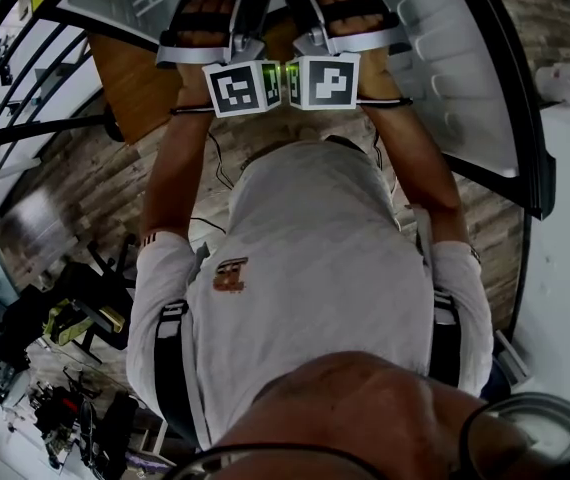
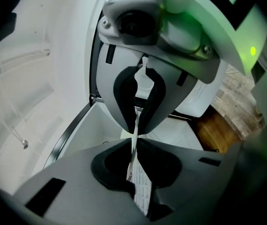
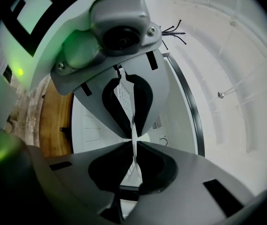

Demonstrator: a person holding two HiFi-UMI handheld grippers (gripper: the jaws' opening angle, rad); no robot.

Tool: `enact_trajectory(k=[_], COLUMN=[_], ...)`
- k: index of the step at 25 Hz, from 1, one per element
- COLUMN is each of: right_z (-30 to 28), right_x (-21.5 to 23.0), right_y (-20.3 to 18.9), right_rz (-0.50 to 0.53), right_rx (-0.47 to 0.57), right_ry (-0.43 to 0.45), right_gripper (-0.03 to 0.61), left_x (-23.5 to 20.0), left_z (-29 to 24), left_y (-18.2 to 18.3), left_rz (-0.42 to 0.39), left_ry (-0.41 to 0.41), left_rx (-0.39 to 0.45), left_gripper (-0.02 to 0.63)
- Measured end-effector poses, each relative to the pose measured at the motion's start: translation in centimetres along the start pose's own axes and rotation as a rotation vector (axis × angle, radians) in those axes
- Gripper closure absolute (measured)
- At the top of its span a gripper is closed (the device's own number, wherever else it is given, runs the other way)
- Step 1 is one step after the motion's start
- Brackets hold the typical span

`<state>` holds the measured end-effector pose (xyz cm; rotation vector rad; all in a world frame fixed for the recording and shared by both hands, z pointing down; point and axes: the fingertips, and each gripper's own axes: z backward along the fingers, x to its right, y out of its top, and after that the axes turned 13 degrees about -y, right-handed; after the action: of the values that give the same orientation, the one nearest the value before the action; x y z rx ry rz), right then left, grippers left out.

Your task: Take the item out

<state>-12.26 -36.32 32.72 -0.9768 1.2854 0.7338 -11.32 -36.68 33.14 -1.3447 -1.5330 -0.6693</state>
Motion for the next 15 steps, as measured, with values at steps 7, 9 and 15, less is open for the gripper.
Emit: enact_trajectory(k=[7,9,15], right_z=[1.5,1.7,2.0], right_x=[0.6,0.8,0.5], right_y=[-0.3,-0.3,-0.6], right_rz=[0.034,0.038,0.032], right_rx=[-0.002,-0.003,-0.007], right_ry=[-0.02,-0.023,-0.019], right_gripper=[0.532,0.532,0.532], left_x=[0.2,0.1,0.5], left_z=[1.2,1.4,1.3], left_y=[1.0,1.2,1.5], left_rz=[-0.004,0.0,0.009], left_ry=[0.016,0.016,0.013], left_rx=[-0.015,-0.015,-0.016], left_gripper=[0.565,0.565,0.563])
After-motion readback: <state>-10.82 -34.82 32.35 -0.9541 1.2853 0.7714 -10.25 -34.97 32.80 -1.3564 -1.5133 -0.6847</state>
